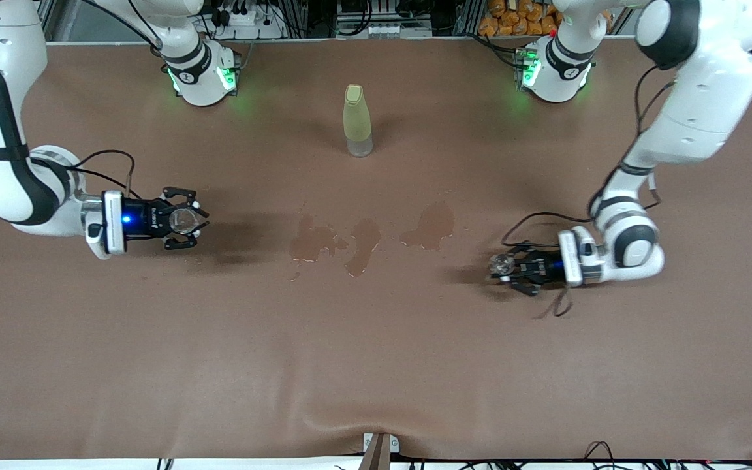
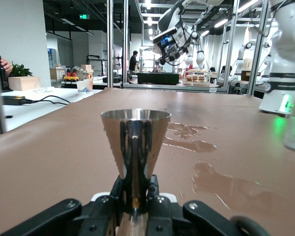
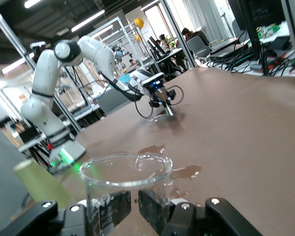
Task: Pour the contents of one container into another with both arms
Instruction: 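Carry the beaker back with the right gripper while the left gripper returns the jigger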
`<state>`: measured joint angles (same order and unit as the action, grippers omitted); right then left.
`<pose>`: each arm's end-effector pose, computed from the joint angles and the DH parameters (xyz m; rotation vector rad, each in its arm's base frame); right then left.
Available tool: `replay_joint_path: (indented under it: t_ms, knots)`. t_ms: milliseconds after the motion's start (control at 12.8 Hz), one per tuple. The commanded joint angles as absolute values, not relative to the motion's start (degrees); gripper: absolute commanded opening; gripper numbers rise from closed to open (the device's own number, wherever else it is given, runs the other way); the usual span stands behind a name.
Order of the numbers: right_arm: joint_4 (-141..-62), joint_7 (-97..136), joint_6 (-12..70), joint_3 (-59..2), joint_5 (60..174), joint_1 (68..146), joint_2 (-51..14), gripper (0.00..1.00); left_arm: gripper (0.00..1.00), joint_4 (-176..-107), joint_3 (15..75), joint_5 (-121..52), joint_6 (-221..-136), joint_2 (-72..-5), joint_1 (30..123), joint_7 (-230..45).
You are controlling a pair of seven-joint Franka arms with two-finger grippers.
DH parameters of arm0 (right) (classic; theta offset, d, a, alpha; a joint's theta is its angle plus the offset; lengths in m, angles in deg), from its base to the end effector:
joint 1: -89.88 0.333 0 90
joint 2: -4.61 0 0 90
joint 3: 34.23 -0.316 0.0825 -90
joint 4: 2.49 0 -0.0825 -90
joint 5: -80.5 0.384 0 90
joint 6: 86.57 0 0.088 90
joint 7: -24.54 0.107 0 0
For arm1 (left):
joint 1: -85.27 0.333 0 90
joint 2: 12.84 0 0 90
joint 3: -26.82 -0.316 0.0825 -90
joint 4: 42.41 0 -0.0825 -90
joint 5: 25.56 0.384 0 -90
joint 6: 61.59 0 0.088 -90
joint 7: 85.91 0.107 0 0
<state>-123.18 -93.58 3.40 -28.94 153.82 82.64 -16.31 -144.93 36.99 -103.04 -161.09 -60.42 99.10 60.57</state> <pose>0.5330 -0.0126 0.2584 -1.5539 -1.0106 -0.7922 0.5987 -0.0468 0.1113 1.3325 -1.2604 1.1361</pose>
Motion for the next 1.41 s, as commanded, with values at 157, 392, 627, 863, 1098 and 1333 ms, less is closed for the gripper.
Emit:
replay_joint_path:
  t_ms: [157,392,627,863,1098,1333]
  knots:
    - [-118.86,-109.89,2.46,-28.96,149.58,77.85,-21.39,0.0,0.0,-147.17,37.63,-95.1,-155.92,-58.72,106.26,59.9]
    - [-115.96,-119.22,2.38,-28.96,149.23,75.39,-26.92,0.0,0.0,-147.79,37.54,-90.61,-154.06,-58.99,111.97,59.73]
    - [-111.75,-125.65,0.01,-28.96,149.23,73.81,-33.33,0.0,0.0,-147.7,37.54,-88.85,-153.44,-59.95,116.02,59.64]
    - [-109.46,-129.96,0.18,-28.96,149.05,72.75,-36.51,0.0,0.0,-147.44,37.45,-88.76,-153.61,-61.27,116.21,59.99]
    - [-105.59,-132.52,1.05,-28.96,149.23,72.57,-40.2,0.0,0.0,-147.17,37.1,-88.84,-153.7,-62.24,116.29,59.82]
    - [-104.26,-132.61,3.16,-28.96,149.49,72.66,-41.88,0.0,0.0,-147.26,37.01,-88.58,-153.7,-62.33,117.17,59.47]
